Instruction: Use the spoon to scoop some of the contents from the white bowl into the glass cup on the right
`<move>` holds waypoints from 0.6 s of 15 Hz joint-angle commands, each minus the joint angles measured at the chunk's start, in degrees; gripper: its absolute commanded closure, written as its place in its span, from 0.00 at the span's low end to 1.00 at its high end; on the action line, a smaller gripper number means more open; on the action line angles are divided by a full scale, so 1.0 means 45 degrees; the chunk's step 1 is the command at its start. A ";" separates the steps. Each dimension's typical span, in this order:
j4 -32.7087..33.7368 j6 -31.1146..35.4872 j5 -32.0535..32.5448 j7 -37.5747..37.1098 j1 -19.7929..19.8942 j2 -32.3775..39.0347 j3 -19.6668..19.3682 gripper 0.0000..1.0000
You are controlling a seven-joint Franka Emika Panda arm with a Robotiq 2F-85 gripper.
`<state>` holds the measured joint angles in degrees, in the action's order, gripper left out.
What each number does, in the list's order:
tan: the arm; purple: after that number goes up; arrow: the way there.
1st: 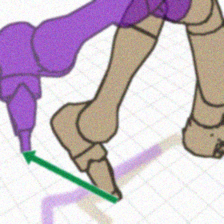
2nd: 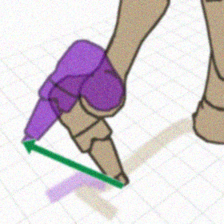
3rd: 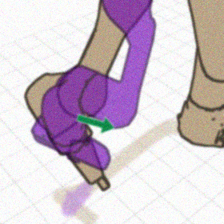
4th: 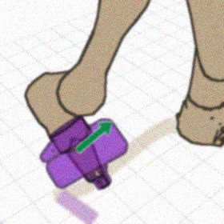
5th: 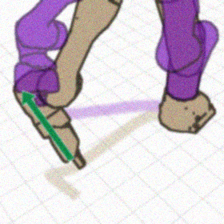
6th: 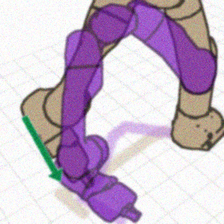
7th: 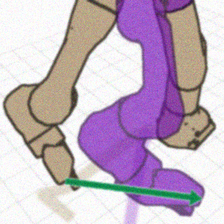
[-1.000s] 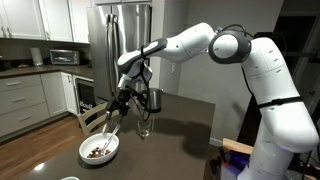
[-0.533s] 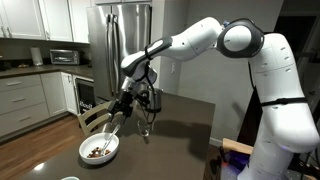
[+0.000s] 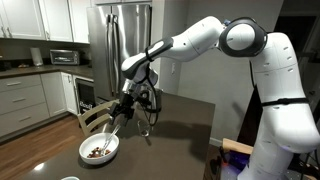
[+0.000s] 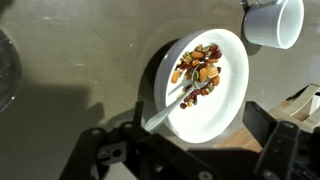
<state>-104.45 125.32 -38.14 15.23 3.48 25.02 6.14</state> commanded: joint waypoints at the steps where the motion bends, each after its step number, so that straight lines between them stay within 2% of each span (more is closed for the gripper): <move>1: 0.0452 -0.0118 0.0530 -0.0038 -0.0033 0.0457 -0.0115 0.00; 9: 0.2186 -0.0735 0.0003 0.1693 0.0752 0.1911 0.0403 0.00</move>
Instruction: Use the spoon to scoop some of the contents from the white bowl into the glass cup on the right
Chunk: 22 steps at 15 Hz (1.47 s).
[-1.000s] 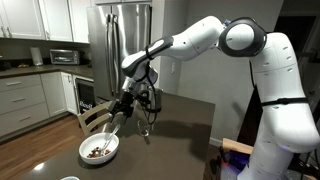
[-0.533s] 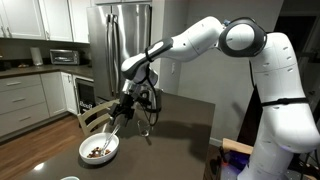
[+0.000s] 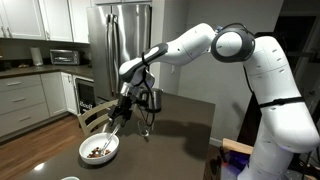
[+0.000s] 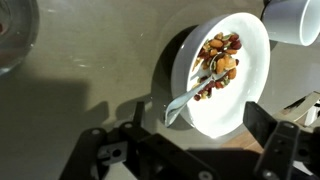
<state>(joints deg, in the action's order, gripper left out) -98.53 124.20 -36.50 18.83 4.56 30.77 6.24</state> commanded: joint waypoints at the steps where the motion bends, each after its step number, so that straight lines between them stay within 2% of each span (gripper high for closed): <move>1: 0.1053 -0.0564 -0.0462 0.1090 0.0621 0.0768 0.0465 0.00; 7: 0.1808 -0.1768 -0.1401 0.1147 0.1038 0.1266 0.0689 0.00; 12: 0.1987 -0.2809 -0.1943 0.0783 0.0920 0.1198 0.0481 0.00; 22: 0.1801 -0.2960 -0.1907 0.0520 0.0620 0.1257 0.0405 0.00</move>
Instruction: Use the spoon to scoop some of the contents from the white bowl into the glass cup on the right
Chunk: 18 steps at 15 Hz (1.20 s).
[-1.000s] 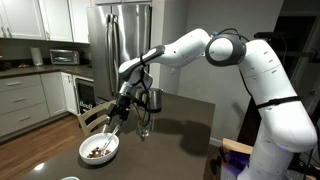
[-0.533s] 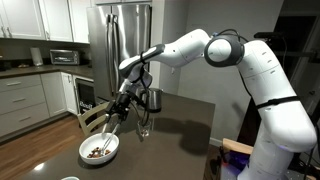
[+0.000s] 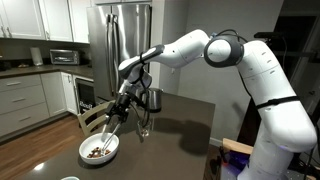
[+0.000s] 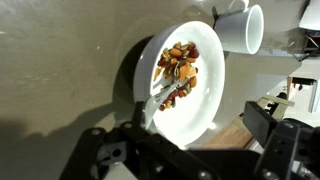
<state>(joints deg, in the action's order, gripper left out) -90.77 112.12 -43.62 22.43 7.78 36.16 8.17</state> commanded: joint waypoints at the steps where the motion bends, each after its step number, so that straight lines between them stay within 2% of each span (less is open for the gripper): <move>1: -0.0006 -0.0193 -0.0335 -0.0317 -0.0135 0.0026 -0.0032 0.00; 9: -0.0690 0.0377 -0.0215 -0.0945 -0.0438 -0.0493 -0.0234 0.00; 18: -0.2461 0.2272 -0.0437 -0.1585 -0.0758 -0.1734 -0.0294 0.00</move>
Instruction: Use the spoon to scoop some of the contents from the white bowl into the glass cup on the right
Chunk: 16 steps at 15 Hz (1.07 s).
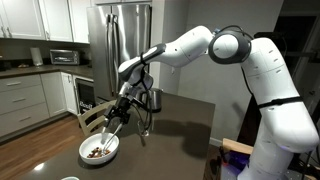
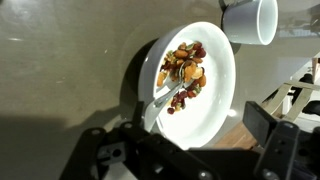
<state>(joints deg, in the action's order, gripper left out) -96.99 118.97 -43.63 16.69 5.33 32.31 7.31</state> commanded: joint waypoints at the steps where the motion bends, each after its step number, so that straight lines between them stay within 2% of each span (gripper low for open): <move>1: -0.1269 0.0972 -0.0493 -0.0389 -0.0247 -0.1001 -0.0084 0.00; 3: -0.1610 0.1320 -0.0740 -0.0565 -0.0310 -0.1200 -0.0055 0.00; 4: -0.1760 0.1427 -0.0867 -0.0636 -0.0354 -0.1288 -0.0060 0.06; 5: -0.1879 0.1508 -0.0972 -0.0669 -0.0390 -0.1353 -0.0068 0.27; 7: -0.2065 0.1596 -0.1133 -0.0728 -0.0443 -0.1462 -0.0082 0.32; 8: -0.2136 0.1604 -0.1203 -0.0740 -0.0463 -0.1499 -0.0095 0.37; 16: -0.2368 0.1524 -0.1248 -0.1012 -0.0497 -0.1695 -0.0189 0.92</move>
<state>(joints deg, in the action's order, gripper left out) -105.18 124.57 -47.68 13.42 3.99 27.01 7.19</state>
